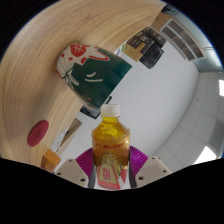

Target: Pour water

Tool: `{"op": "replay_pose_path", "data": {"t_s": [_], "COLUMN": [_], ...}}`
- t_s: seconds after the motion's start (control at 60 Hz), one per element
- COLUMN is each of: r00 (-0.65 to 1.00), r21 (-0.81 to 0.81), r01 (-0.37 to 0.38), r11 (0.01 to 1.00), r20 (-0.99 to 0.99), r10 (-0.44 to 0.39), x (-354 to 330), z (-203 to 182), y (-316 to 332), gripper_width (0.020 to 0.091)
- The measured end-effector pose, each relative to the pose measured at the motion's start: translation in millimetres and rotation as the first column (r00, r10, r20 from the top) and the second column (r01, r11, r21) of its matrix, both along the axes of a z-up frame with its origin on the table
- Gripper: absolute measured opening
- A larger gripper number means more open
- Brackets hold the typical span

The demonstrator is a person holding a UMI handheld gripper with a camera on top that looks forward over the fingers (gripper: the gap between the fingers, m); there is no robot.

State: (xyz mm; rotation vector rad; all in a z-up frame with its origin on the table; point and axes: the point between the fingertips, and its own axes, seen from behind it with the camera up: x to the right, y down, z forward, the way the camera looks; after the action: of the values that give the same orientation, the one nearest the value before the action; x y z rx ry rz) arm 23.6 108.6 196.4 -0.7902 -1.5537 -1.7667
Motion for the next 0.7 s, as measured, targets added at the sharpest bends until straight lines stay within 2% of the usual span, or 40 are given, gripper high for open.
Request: {"op": "replay_pose_path", "data": {"t_s": [0.233,0.3,0.367,0.383,0.433,0.5,0.517,0.533,0.55,0.583,0.633,0.667,0.683,0.7], "r00": [1.0,0.99,0.924,0.904,0.764,0.479,0.394,0.27,0.217,0.026,-0.23,-0.417,-0.503,-0.554], "r21": [-0.011,0.018,0.024,0.011,0.016,0.029,0.029,0.069,0.042,0.034,-0.017,-0.012,-0.025,-0.059], "r01": [-0.006,-0.014,-0.016,-0.02,-0.021,-0.022,-0.021,-0.015,-0.026,-0.024,-0.071,-0.079,-0.087,-0.101], "r11": [1.0,1.0,1.0,1.0,1.0,0.999,0.999,0.997,0.999,0.999,0.997,0.997,0.996,0.993], "r20": [-0.016,-0.138,-0.381,-0.427,-0.645,-0.877,-0.918,-0.96,-0.975,-0.999,-0.973,-0.908,-0.862,-0.826], "r10": [0.006,0.016,0.024,0.023,0.026,0.036,0.035,0.071,0.047,0.035,-0.033,-0.044,-0.066,-0.105], "x": [-1,4,10,11,19,31,34,43,40,47,51,54,52,56], "z": [4,15,24,41,47,48,45,25,39,29,9,-19,-42,-48], "y": [10,7,10,11,12,13,14,7,15,15,20,14,19,22], "gripper_width": [0.0474,0.0474,0.0473,0.0474,0.0478,0.0475,0.0474,0.0477,0.0476,0.0475,0.0474,0.0474,0.0474,0.0473]}}
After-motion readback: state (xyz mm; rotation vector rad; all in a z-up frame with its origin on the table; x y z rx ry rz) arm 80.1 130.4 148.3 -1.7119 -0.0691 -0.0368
